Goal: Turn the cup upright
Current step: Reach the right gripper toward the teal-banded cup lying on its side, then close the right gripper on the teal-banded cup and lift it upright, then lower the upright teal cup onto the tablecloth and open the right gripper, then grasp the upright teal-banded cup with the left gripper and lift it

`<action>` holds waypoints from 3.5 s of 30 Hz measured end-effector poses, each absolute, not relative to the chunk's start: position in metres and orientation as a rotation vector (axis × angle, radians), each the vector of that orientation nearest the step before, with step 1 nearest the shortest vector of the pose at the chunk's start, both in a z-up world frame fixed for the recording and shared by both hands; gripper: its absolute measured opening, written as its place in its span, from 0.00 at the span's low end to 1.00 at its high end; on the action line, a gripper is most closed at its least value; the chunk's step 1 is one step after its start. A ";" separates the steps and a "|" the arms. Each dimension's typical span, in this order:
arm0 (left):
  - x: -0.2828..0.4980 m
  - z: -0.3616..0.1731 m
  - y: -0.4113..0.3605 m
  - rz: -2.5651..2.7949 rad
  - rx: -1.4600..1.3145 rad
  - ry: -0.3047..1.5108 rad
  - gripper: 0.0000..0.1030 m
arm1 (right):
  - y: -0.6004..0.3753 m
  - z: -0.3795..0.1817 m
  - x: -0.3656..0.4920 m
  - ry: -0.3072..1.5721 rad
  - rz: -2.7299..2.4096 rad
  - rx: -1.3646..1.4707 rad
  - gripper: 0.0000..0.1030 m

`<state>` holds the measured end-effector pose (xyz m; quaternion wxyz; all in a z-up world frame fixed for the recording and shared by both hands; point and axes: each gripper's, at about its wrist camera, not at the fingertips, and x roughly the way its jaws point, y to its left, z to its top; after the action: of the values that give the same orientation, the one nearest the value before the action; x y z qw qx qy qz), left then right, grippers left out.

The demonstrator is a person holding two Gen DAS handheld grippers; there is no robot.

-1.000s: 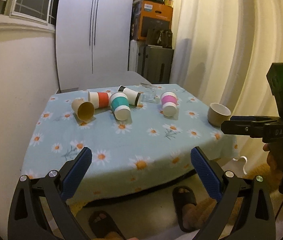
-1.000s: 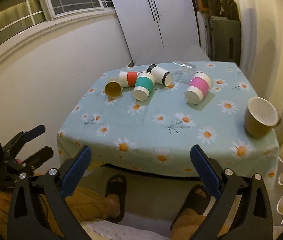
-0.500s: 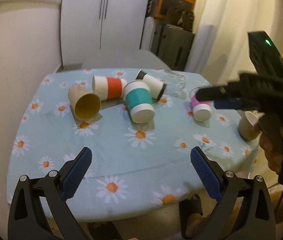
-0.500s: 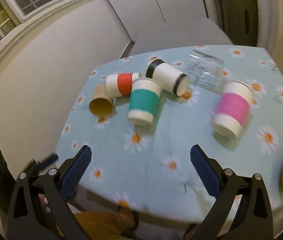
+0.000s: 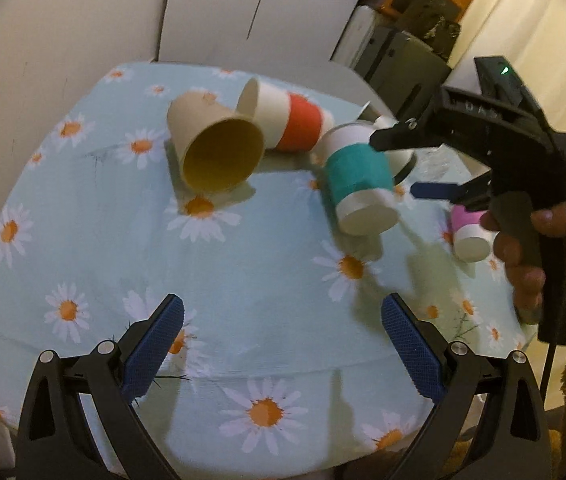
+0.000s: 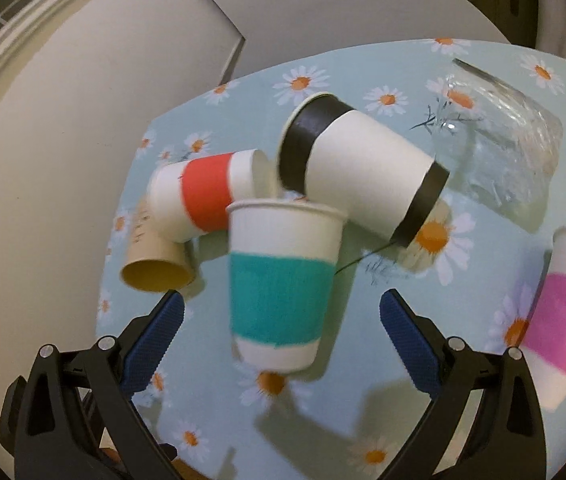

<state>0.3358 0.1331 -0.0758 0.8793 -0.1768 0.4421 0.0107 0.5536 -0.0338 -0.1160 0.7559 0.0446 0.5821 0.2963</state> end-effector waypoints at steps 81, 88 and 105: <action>0.320 -0.046 0.083 -0.238 -0.513 1.046 0.92 | -0.174 -0.060 0.390 1.172 0.806 0.232 0.77; 0.360 -0.041 0.039 -0.232 -0.384 1.186 0.92 | -0.206 -0.069 0.387 1.170 0.831 0.291 0.77; 0.394 -0.081 0.031 -0.003 -0.307 1.356 0.68 | -0.224 -0.117 0.395 1.238 0.887 0.359 0.77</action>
<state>0.3945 0.0314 -0.0808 0.7680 -0.1413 0.6246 -0.0012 0.3949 -0.2240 -0.1168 0.7093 0.1619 0.5576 0.3997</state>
